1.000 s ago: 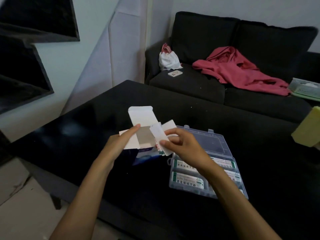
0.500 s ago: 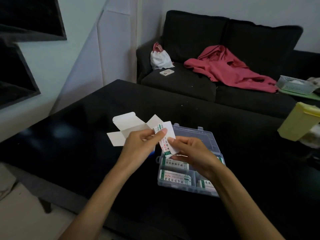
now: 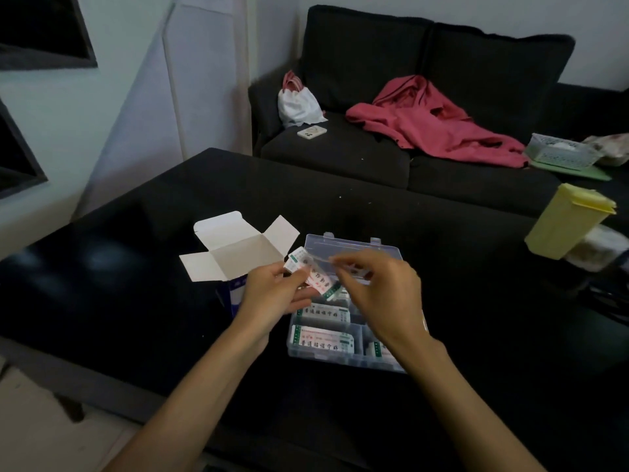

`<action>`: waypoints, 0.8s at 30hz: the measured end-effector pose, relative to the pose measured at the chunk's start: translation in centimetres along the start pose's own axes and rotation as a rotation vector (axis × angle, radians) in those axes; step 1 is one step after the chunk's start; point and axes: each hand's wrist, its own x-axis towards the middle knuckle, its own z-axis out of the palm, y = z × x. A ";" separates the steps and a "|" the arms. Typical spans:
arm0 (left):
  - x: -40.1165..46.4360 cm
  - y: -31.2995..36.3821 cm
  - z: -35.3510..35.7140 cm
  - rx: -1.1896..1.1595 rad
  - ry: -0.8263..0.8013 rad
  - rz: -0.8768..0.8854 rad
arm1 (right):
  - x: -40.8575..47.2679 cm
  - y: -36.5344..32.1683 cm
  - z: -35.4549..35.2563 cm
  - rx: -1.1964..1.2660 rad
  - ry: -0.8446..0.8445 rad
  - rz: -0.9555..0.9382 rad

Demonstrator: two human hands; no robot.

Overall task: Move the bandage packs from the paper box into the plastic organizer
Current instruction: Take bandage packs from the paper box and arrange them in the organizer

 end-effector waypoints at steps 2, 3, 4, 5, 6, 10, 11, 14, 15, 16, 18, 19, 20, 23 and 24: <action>0.2 0.1 0.1 -0.042 -0.020 -0.007 | -0.2 0.4 0.6 -0.034 -0.111 -0.038; 0.3 0.1 0.1 -0.052 -0.028 -0.008 | -0.3 0.6 0.7 0.014 -0.203 0.016; 0.4 0.1 0.1 -0.050 -0.037 -0.009 | -0.2 0.8 0.7 0.118 -0.290 0.103; 0.4 0.1 0.2 -0.038 -0.051 -0.008 | -0.1 0.9 0.5 0.263 -0.345 0.208; 0.4 0.0 0.2 -0.019 -0.066 -0.007 | 0.0 1.0 0.4 0.403 -0.362 0.301; 0.8 0.0 0.4 0.054 -0.097 -0.011 | 0.2 1.4 -0.1 0.623 -0.318 0.472; 0.9 0.1 0.4 0.068 -0.115 -0.022 | 0.3 1.5 -0.1 0.669 -0.334 0.517; 1.1 0.2 0.3 0.056 -0.161 -0.069 | 0.4 1.4 -0.5 0.716 -0.385 0.591; 1.1 0.3 0.2 0.057 -0.172 -0.082 | 0.4 1.4 -0.5 0.711 -0.384 0.603; 1.1 0.3 0.2 0.067 -0.180 -0.091 | 0.3 1.4 -0.4 0.710 -0.386 0.617; 1.2 0.4 0.3 0.095 -0.185 -0.100 | 0.1 1.5 -0.2 0.709 -0.417 0.645; 1.2 0.4 0.4 0.126 -0.180 -0.092 | 0.1 1.6 -0.2 0.708 -0.444 0.655; 1.2 0.4 0.4 0.187 -0.168 -0.061 | 0.1 1.7 -0.1 0.707 -0.476 0.664; 1.5 -0.2 0.1 0.380 -0.143 0.129 | 0.1 1.9 -0.2 0.708 -0.576 0.681; 1.6 -0.4 0.0 0.410 -0.137 0.171 | 0.2 1.9 -0.2 0.711 -0.598 0.688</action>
